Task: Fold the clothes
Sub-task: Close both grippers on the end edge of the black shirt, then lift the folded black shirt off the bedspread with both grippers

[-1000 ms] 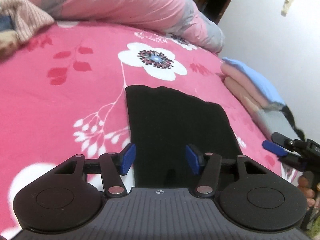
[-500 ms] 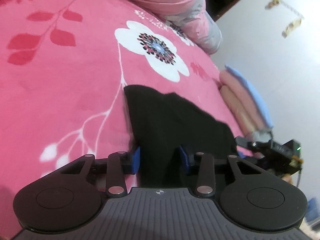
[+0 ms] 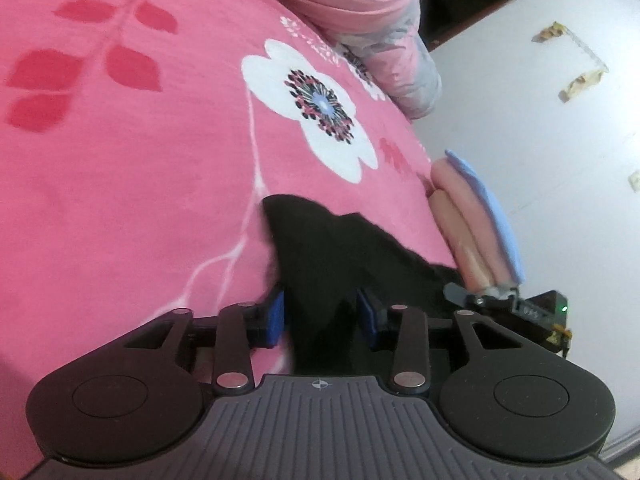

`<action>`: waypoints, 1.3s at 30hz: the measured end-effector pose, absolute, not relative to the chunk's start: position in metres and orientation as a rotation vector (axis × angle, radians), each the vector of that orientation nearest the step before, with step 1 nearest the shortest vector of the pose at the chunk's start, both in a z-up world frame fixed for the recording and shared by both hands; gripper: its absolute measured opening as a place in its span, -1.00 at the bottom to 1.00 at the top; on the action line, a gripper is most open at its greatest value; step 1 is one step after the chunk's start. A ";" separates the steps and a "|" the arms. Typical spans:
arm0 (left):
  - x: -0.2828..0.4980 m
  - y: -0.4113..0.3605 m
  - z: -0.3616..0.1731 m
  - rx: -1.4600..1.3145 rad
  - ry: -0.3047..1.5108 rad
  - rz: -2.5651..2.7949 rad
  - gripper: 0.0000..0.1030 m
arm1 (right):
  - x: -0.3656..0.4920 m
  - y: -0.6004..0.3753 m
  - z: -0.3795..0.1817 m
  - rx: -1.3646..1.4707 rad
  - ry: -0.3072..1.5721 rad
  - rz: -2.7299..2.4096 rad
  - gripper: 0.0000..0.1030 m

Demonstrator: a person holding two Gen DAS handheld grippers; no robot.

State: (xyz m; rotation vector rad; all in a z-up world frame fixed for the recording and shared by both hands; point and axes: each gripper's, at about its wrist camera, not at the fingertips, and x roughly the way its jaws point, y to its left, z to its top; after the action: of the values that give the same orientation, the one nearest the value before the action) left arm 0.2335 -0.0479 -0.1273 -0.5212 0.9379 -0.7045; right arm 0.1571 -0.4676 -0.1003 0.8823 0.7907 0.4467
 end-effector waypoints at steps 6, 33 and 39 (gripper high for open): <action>0.245 -0.064 -0.133 -0.492 0.914 -0.727 -0.18 | 0.155 -0.472 -0.106 0.876 0.782 0.468 -0.48; 0.124 -0.088 0.012 -0.288 0.407 -0.669 -0.89 | 0.033 -0.362 0.064 0.253 0.370 0.242 -0.79; 0.091 -0.090 0.045 -0.278 0.309 -0.702 -0.89 | -0.005 -0.341 0.099 0.155 0.277 0.191 -0.79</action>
State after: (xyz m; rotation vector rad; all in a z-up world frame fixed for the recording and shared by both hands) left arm 0.0908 -0.0902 0.0449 -0.2778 0.3086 -0.7015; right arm -0.0046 -0.3414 0.0989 0.1548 0.2774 0.1911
